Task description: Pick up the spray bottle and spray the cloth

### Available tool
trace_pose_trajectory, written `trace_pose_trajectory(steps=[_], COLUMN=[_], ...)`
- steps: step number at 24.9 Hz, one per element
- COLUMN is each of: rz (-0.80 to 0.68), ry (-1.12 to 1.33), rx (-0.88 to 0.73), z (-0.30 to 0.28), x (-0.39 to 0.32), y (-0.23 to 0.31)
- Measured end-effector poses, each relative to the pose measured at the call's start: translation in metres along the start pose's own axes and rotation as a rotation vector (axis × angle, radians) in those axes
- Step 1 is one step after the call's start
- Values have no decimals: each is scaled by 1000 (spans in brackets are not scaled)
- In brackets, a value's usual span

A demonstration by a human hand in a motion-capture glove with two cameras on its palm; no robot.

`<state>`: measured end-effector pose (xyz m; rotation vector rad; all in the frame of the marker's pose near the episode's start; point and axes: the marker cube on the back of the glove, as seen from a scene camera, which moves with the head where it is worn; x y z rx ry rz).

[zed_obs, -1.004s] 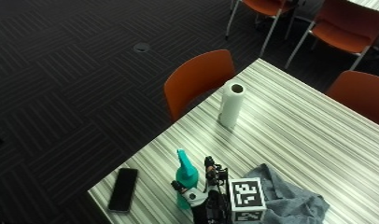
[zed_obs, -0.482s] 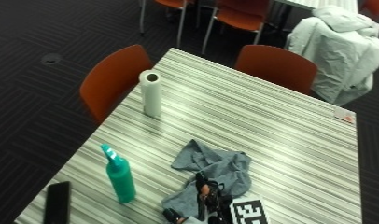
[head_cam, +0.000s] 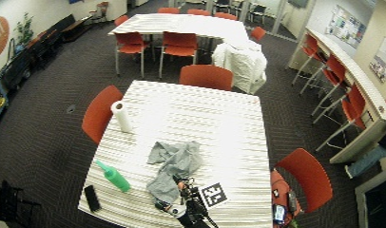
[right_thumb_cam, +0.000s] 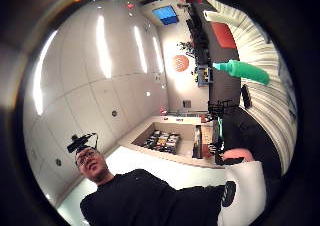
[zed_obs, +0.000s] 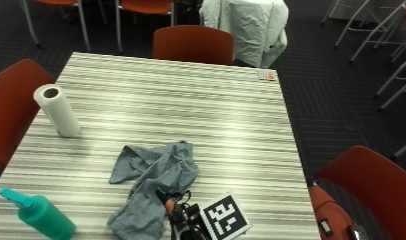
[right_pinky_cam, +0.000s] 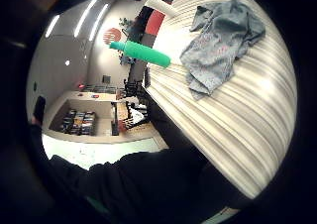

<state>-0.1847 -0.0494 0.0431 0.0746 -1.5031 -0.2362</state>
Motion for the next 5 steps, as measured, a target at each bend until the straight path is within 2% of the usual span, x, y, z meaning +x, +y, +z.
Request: trace_pose_trajectory(steps=[5], rz=[-186], ry=[20], rx=[-103], z=[23], x=[-7], y=[-15])
